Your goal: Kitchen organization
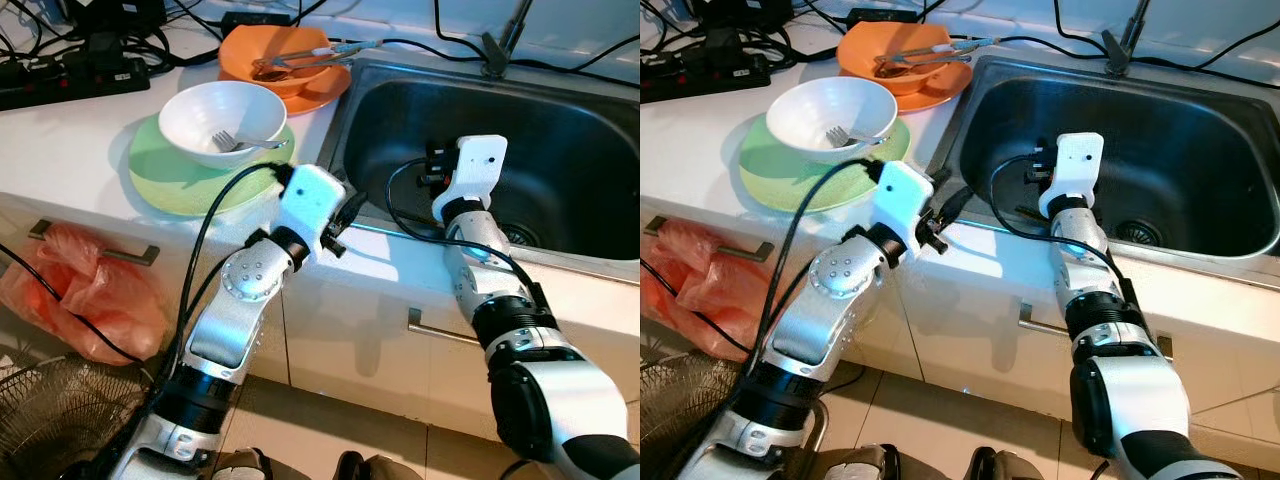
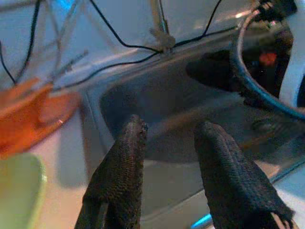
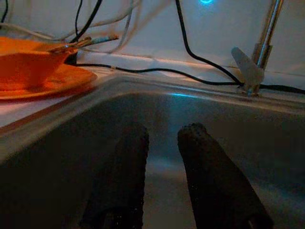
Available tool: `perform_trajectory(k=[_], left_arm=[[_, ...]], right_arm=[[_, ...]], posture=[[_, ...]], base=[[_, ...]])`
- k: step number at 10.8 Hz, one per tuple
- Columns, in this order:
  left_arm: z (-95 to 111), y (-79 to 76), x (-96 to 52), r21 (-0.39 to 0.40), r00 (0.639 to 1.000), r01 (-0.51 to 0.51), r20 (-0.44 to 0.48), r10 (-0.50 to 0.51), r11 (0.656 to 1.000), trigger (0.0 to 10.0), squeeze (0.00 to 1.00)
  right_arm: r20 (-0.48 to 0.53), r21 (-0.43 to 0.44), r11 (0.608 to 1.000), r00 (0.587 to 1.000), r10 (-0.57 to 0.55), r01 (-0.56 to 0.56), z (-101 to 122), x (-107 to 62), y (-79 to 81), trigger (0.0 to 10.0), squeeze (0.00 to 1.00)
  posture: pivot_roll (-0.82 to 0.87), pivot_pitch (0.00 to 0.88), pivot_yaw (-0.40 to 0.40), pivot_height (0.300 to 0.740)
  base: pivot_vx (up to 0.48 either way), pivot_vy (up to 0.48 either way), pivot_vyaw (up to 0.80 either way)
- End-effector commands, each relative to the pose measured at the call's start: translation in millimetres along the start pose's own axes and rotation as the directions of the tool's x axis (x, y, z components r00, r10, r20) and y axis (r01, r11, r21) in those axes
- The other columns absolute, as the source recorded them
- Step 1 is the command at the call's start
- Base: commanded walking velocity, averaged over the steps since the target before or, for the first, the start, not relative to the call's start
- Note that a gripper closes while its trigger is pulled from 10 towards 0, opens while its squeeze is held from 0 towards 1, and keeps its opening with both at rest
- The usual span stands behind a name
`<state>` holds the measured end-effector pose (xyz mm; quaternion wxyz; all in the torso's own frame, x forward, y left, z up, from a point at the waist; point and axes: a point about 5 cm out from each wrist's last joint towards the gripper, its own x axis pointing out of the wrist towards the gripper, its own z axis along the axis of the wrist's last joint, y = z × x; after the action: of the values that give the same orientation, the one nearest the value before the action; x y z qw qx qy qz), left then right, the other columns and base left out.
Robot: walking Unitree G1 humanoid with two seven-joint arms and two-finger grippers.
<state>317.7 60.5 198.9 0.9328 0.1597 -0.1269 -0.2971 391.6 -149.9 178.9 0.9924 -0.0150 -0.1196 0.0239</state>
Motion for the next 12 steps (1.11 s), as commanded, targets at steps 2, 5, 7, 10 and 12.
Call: perform_trajectory(k=[2, 5, 7, 10, 12], left_arm=[[18.2, -0.3, -0.5, 0.175, 0.997, -0.018, 0.075, 0.005, 0.984, 10.0, 0.00], [39.0, 16.8, -4.6, 0.363, 0.989, -0.100, 0.135, 0.054, 0.926, 10.0, 0.00], [37.2, 21.9, -7.7, 0.371, 0.990, -0.114, 0.119, 0.075, 0.922, 10.0, 1.00], [34.4, 29.4, -11.8, 0.379, 0.990, -0.136, 0.093, 0.108, 0.915, 10.0, 1.00], [36.3, 34.0, -14.4, 0.391, 0.988, -0.147, 0.091, 0.121, 0.908, 10.0, 1.00]], right_arm=[[-0.034, 0.025, 1.000, 0.999, 0.017, -0.016, -13.1, -8.2, 5.6, 10.0, 0.00], [-0.056, 0.039, 0.999, 0.998, 0.038, -0.035, -20.5, -12.6, 13.1, 10.0, 0.00], [-0.061, 0.044, 0.998, 0.997, 0.044, -0.042, -21.5, -13.1, 15.1, 10.0, 0.00], [-0.070, 0.044, 0.998, 0.996, 0.049, -0.046, -23.1, -13.8, 14.7, 10.0, 0.00], [-0.074, 0.044, 0.997, 0.995, 0.062, -0.059, -23.8, -14.1, 18.3, 10.0, 0.00]], posture=[[0.11, 0.117, -0.035, 0.740], [0.12, 0.118, -0.040, 0.740], [0.12, 0.129, -0.045, 0.740], [0.13, 0.143, -0.054, 0.740], [0.13, 0.147, -0.060, 0.740]], base=[[0.000, 0.000, 0.00], [0.000, 0.000, 0.00], [0.000, 0.000, 0.00], [0.000, 0.000, 0.00], [0.000, 0.000, 0.00]])
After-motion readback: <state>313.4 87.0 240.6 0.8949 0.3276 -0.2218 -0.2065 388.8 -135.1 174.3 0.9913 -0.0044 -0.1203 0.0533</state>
